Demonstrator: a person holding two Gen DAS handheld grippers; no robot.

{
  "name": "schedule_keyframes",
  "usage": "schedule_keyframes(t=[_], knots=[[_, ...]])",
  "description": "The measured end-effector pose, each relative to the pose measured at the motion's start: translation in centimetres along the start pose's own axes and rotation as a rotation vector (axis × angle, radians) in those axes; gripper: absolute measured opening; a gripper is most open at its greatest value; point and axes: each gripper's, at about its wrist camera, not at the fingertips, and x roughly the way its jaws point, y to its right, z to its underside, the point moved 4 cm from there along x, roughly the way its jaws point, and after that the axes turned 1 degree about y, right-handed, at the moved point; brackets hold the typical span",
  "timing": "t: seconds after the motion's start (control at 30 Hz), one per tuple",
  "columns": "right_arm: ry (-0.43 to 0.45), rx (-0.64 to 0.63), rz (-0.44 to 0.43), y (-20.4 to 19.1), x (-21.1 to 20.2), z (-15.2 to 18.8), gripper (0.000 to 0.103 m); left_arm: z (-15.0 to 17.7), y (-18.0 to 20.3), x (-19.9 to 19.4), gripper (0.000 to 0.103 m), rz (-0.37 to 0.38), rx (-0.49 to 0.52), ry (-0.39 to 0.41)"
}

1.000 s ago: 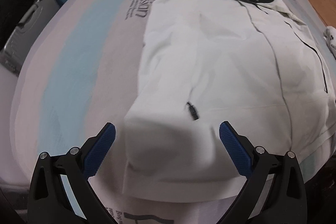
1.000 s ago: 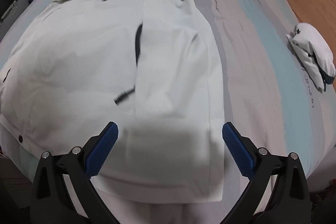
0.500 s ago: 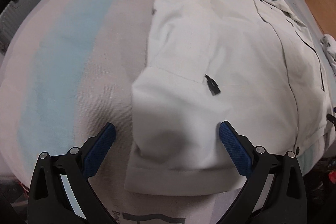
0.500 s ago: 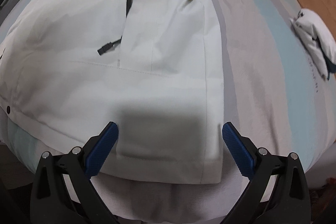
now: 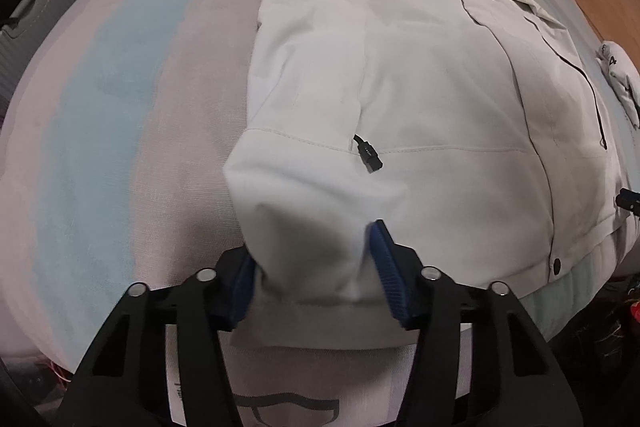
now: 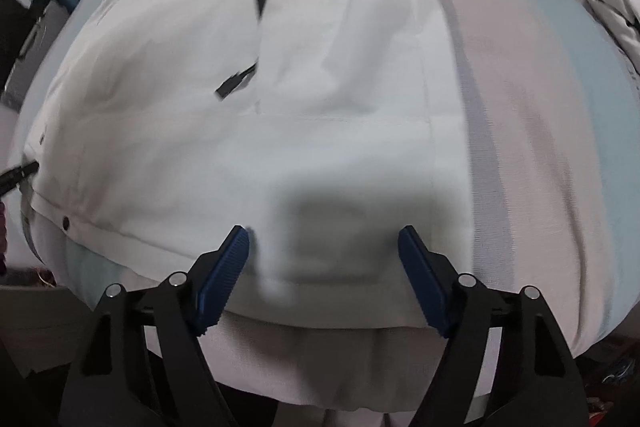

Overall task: Fold large clothes
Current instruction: 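Grasp the white jacket hem with both grippers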

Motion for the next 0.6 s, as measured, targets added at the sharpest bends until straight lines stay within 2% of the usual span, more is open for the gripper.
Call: schedule_keyframes(t=[0.13, 0.27, 0.47, 0.53, 0.57, 0.6], knots=[[0.012, 0.021, 0.037, 2.0, -1.1, -0.4, 0.075, -0.2, -0.1, -0.1, 0.048, -0.001, 0.005, -0.001], [-0.038, 0.029, 0.069, 3.5, -0.1, 0.3, 0.075, -0.3, -0.1, 0.2, 0.047, -0.005, 0.005, -0.009], [-0.079, 0.067, 0.046, 4.3, 1.6, 0.4, 0.075, -0.2, -0.1, 1.3, 0.048, -0.002, 0.013, -0.027], [-0.081, 0.091, 0.027, 4.3, 1.8, 0.3, 0.069, -0.3, -0.1, 1.5, 0.048, 0.000, 0.015, -0.035], [-0.087, 0.091, 0.010, 4.4, 1.7, 0.3, 0.062, -0.4, -0.2, 1.5, 0.048, 0.002, 0.014, -0.037], [-0.089, 0.086, 0.005, 4.4, 1.5, 0.3, 0.049, -0.4, -0.2, 1.5, 0.047, 0.005, 0.010, -0.041]])
